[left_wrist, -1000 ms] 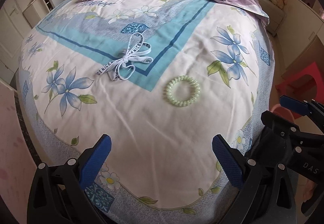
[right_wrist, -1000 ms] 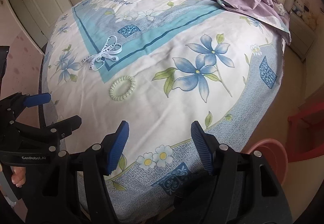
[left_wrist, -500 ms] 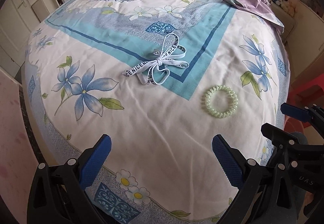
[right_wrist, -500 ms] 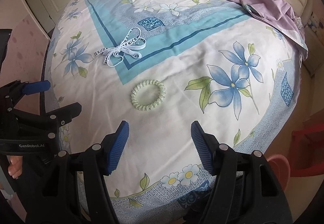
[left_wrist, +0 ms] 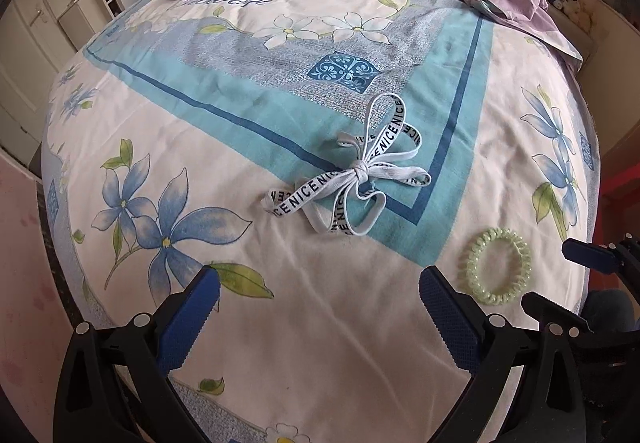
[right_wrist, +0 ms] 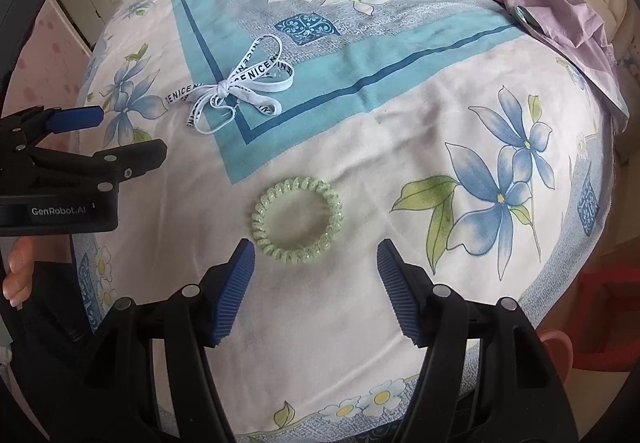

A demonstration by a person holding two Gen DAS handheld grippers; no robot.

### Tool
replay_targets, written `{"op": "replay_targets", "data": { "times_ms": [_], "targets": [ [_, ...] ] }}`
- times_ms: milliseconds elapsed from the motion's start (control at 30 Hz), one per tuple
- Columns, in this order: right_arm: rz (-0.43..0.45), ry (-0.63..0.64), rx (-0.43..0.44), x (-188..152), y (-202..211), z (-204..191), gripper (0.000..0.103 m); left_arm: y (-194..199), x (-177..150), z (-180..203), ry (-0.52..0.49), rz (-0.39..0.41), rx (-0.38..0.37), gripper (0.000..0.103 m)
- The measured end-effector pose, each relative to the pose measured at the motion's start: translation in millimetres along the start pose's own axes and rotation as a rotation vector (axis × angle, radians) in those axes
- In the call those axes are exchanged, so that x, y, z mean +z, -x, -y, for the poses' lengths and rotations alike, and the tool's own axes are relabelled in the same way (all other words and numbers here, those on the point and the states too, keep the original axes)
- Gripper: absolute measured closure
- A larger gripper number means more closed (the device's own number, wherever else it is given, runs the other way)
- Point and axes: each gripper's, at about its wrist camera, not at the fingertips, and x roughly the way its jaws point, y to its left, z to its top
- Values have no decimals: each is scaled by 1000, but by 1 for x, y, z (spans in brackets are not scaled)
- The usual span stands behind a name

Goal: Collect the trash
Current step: 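Move both tools back over the bed toward the shoelace and hair tie, then grasp the white NICE shoelace with the left tool while the right tool grasps the green hair tie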

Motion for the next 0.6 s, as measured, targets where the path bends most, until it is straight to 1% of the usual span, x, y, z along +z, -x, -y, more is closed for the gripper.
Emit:
{"op": "replay_targets", "data": {
  "times_ms": [233, 500, 600],
  "targets": [
    [-28, 14, -13, 13, -21, 3, 40, -30, 21, -1, -29, -20, -7, 5],
    [-55, 22, -27, 16, -38, 8, 41, -65, 39, -2, -50, -55, -8, 5],
    [-56, 35, -33, 17, -43, 6, 41, -77, 42, -3, -43, -77, -23, 5]
  ]
}}
